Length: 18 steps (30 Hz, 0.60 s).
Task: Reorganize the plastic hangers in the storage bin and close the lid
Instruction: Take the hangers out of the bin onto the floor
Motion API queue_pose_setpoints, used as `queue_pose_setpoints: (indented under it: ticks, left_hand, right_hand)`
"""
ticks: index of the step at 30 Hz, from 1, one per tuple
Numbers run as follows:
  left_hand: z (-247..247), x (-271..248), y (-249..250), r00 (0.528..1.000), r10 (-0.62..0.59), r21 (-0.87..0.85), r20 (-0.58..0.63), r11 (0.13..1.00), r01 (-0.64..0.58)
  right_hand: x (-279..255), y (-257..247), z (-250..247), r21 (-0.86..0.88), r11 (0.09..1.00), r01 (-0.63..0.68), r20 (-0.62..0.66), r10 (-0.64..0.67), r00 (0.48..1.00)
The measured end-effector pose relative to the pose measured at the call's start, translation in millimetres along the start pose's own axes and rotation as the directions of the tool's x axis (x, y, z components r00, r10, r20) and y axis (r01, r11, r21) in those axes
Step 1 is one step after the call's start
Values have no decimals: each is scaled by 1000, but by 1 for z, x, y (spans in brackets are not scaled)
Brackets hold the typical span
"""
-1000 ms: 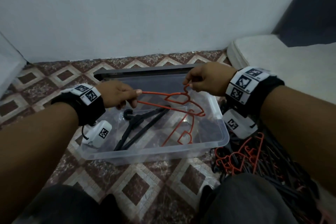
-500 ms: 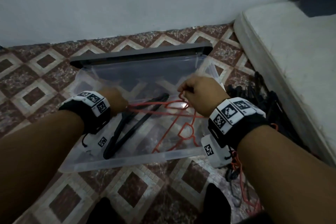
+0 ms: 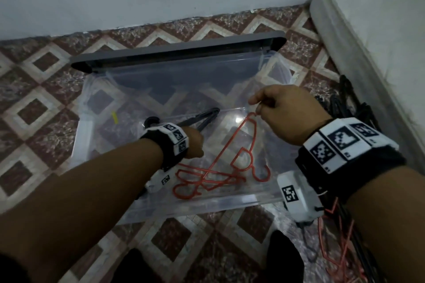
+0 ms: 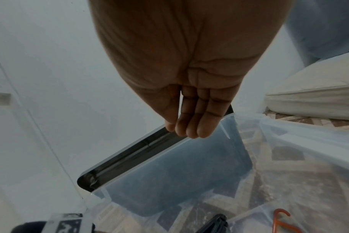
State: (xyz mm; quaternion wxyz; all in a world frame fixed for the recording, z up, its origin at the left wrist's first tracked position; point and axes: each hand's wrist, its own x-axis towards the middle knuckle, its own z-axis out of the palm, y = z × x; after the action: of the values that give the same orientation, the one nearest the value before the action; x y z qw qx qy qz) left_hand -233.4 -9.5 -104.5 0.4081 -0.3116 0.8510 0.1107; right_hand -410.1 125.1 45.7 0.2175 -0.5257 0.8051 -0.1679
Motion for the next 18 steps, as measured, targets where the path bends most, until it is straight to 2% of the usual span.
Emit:
queue_pose_setpoints:
  ticks: [2,3,6,10,12,14,16,18]
  left_hand:
    - [11,6,8,994,65,-5,83,998,-65]
    - [20,12,11,982,73,8,174,997,-76]
    - [38,12,21,938,85,-1,335,996,-90]
    - [38,4,33,898,92,2,430,995,-103]
    - [32,-4,30,899,126,-63,419,992,-109]
    - [25,-15,22,913,148,-251,381,967,-52]
    - [13,-26,12,940,166,-466,298,885,-9]
    - [-5,-39,7,942,199,-621,269,784,12]
  right_hand:
    - [-1,0,3,-1,1000,-5,33,5,999]
    - [-1,1,5,-3,1000,-4,58,5,998]
    - [1,2,11,-16,1000,-6,100,7,995]
    - [2,4,14,-25,1000,-7,106,9,994]
    - [1,2,14,-18,1000,3,114,-1,993]
    - [-1,-2,13,4,1000,15,122,-16,992]
    - [-5,-9,12,25,998,59,138,-62,988]
    - [-11,-21,14,53,990,128,181,-135,974]
